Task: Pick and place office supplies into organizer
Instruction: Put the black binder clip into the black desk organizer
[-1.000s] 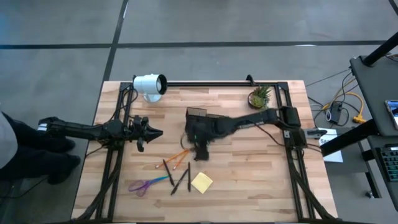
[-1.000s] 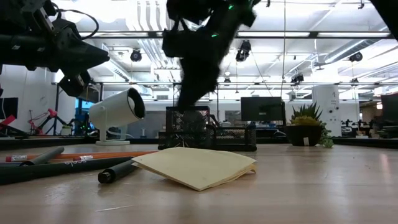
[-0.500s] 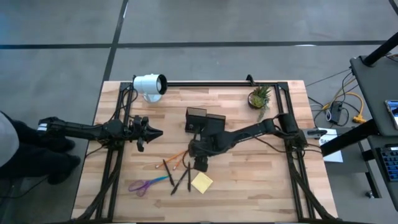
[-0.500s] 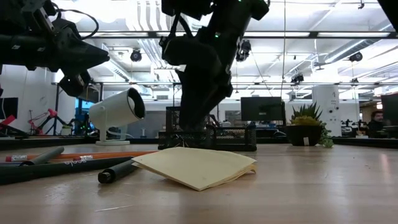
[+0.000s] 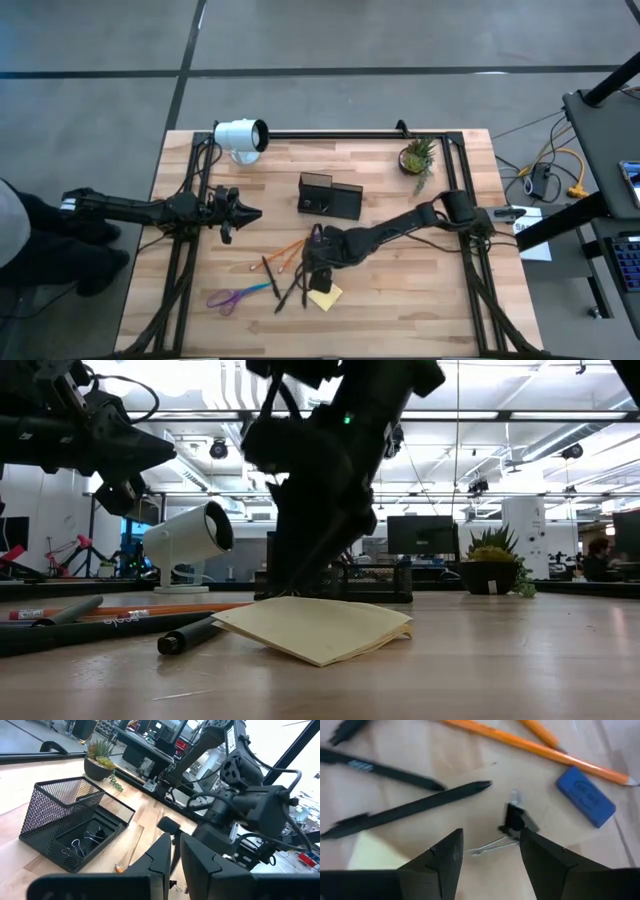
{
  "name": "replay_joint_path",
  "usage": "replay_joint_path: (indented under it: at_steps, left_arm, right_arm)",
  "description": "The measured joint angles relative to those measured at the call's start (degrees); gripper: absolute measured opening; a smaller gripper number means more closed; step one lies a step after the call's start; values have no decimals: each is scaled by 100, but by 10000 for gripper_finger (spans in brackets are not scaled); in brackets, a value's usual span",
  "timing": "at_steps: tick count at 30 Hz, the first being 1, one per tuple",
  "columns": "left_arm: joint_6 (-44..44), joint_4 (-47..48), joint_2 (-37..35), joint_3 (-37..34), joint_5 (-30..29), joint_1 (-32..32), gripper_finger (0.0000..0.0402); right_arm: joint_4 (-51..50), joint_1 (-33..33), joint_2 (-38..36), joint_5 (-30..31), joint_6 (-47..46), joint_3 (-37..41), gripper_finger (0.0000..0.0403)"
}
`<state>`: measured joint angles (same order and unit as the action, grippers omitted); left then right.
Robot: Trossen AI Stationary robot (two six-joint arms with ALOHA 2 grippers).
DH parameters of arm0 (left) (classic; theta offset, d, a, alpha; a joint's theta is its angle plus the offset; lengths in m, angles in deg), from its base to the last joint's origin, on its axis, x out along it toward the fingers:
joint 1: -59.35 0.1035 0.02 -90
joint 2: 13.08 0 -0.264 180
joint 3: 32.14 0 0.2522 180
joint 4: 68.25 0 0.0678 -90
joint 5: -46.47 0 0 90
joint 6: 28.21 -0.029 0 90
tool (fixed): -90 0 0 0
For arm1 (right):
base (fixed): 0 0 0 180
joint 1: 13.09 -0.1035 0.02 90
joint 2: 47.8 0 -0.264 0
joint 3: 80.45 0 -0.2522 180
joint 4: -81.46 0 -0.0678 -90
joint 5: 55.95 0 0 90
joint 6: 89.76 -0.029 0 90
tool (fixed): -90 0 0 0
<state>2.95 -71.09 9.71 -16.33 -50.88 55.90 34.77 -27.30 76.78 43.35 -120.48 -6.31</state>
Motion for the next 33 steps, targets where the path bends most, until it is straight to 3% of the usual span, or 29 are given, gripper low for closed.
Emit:
replay_joint_path:
  at_steps: [7,16,29,33]
  left_arm:
    - [0,-6,-4,0,1,0,27]
    - [0,-2,7,0,2,0,27]
    - [0,-2,4,0,2,0,27]
    - [-2,-4,-4,0,2,0,27]
  right_arm:
    - [23,11,89,856,-251,0,183]
    - [37,21,315,884,-234,7,173]
    - [-238,140,311,824,-231,-136,35]
    - [-610,278,112,1065,-231,-386,15]
